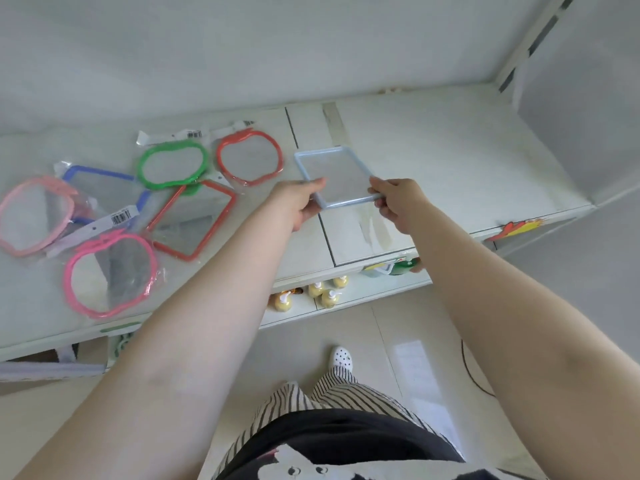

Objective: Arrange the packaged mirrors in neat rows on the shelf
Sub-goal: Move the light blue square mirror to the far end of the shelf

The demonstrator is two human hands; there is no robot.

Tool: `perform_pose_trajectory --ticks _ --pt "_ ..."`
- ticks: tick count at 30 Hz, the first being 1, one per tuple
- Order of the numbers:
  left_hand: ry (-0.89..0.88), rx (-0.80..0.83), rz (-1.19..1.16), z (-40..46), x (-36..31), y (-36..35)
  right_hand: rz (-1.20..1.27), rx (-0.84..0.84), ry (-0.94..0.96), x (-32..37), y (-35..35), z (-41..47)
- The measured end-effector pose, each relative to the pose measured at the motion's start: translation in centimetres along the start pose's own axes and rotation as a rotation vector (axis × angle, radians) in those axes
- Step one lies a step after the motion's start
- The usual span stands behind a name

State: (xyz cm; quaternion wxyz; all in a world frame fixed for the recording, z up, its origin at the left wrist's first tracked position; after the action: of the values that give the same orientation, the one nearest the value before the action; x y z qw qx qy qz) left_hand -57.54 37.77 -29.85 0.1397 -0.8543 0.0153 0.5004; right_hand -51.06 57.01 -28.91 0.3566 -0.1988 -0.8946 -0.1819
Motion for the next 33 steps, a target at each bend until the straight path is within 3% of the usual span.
perform_pose_trajectory --ticks 5,15,23,33 --pt "0.003 0.241 0.03 -1.3 -0.5 -7.1 0.245 0.018 -0.007 0.6 6.3 -0.8" --pt "-0.071 0.174 0.087 -1.9 2.8 -20.3 0.371 0.015 0.012 -0.2 21.0 0.4" --pt "-0.053 0.106 0.066 -4.4 7.6 -32.7 0.235 -0.029 -0.025 -1.3 34.6 3.3" --pt "-0.062 0.046 0.07 -3.0 8.7 -39.2 0.286 0.021 -0.034 -0.5 40.6 7.3"
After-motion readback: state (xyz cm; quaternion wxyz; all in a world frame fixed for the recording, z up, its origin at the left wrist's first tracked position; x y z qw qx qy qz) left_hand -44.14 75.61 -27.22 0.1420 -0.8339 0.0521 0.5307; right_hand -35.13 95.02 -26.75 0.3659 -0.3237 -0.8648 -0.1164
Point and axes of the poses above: each hand's wrist, its own z-axis towards the middle knuckle, its own y-axis out of the back of the hand, x = y × z, the point moved 10 cm from there along z, towards the middle knuckle, and after that the axes turned 13 degrees about -y, right-handed, at the moved point
